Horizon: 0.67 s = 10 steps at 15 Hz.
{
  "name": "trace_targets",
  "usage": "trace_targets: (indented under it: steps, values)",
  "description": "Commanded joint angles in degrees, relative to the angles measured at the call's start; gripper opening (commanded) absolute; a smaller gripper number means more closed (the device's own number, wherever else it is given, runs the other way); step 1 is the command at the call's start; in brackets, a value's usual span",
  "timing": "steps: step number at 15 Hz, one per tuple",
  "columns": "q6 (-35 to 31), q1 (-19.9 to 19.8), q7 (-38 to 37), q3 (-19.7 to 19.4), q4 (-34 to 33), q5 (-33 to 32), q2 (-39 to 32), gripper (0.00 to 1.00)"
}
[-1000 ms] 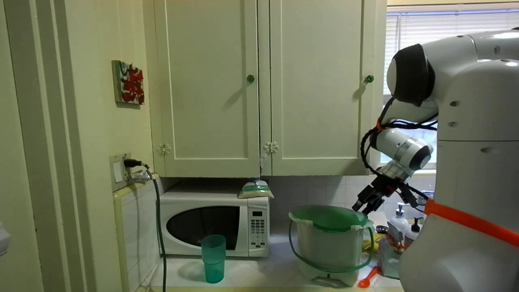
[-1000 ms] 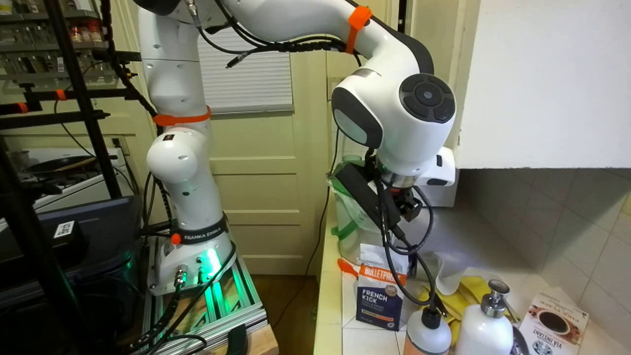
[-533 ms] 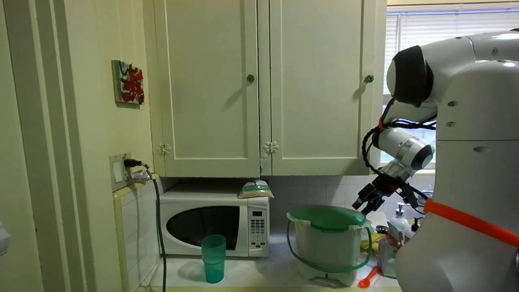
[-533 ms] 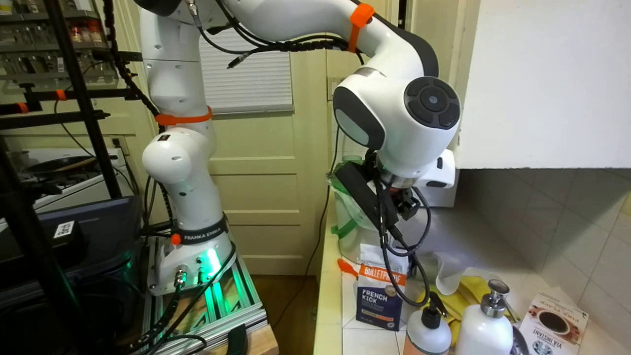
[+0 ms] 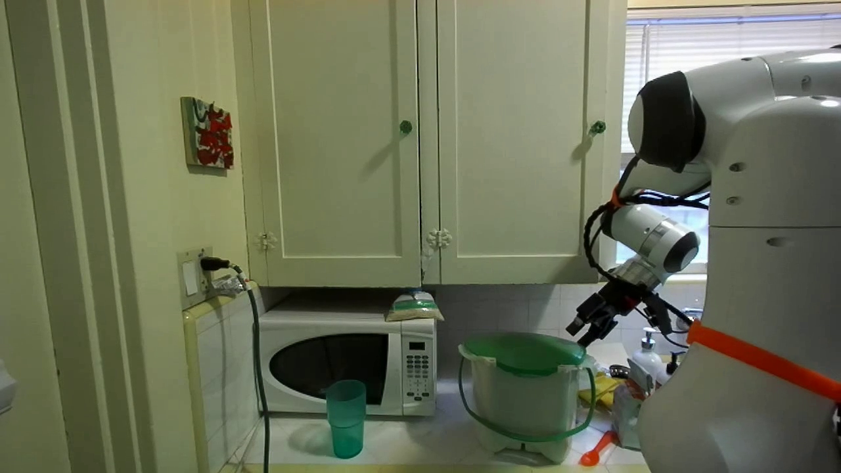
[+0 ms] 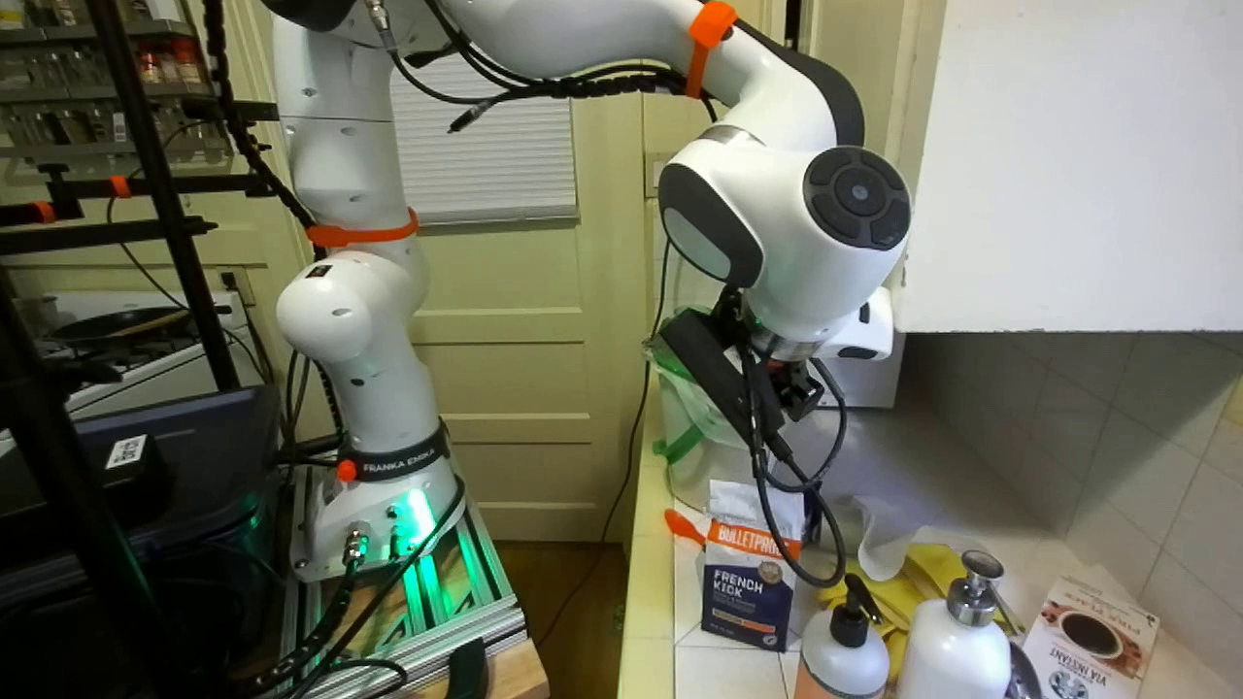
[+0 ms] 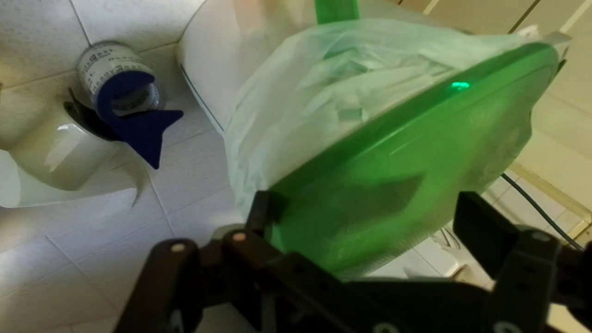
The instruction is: Open the trash can
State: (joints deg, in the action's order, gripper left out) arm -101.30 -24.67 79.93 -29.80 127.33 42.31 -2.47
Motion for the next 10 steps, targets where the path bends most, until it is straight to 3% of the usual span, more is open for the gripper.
trace_targets:
  steps: [1,10]
  values:
    - [-0.73,-0.88,-2.08,1.66,-0.49,0.14,0.24,1.0]
    - [-7.07,-0.14,-3.26,3.3,3.03,-1.62,5.1,1.0]
